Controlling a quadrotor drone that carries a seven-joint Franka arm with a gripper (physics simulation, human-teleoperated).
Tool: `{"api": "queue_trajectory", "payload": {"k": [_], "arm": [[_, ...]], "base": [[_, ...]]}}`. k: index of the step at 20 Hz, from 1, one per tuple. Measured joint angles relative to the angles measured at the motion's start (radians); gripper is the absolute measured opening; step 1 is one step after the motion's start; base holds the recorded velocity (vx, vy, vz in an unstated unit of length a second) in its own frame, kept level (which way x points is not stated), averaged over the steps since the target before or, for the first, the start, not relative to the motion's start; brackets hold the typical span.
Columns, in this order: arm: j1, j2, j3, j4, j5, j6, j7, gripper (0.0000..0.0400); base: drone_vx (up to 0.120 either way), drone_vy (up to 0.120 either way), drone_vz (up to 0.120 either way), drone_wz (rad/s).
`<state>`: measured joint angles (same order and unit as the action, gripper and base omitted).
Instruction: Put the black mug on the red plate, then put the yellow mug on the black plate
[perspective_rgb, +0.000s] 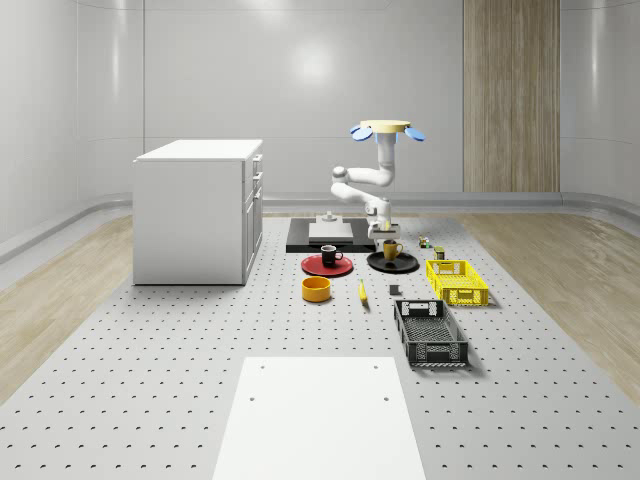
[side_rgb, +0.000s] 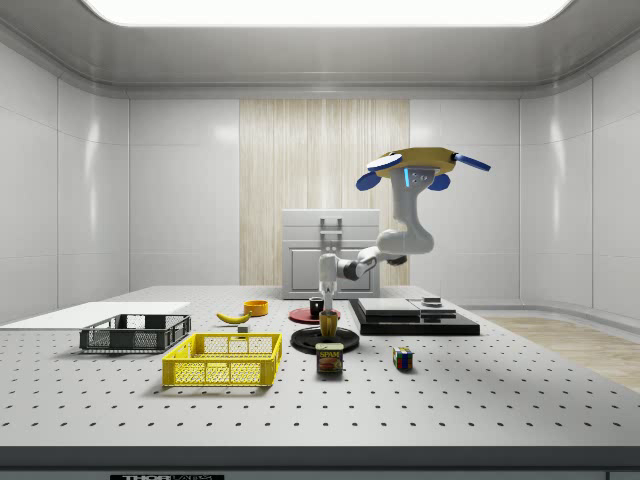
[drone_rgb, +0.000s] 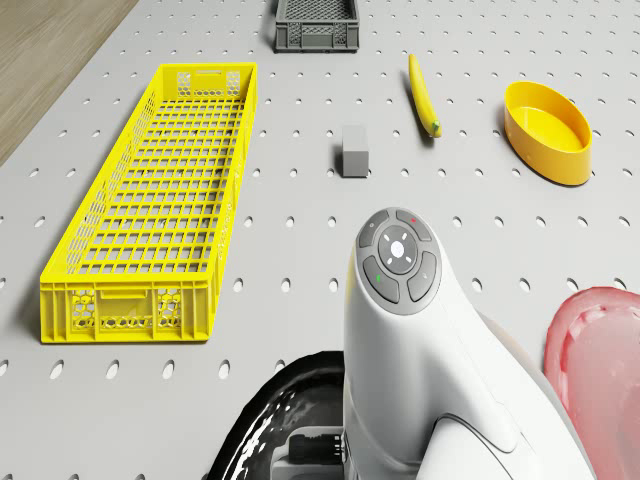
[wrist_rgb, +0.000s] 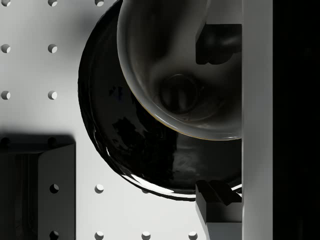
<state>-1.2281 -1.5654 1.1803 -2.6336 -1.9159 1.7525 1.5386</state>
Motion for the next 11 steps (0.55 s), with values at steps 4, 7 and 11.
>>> {"api": "queue_trajectory", "payload": {"k": [4,7,11], "arm": [[0.014,-0.005,0.048,-0.021,0.042,-0.024,-0.002,0.0384],[0.022,-0.008,0.079,-0.033,0.07,-0.039,-0.003,0.0393],[0.027,-0.011,0.103,-0.041,0.092,-0.049,-0.003,0.0397]], "base": [[0.0,0.0,0.0,0.0],[0.0,0.0,0.0,0.0],[0.0,0.0,0.0,0.0]]}}
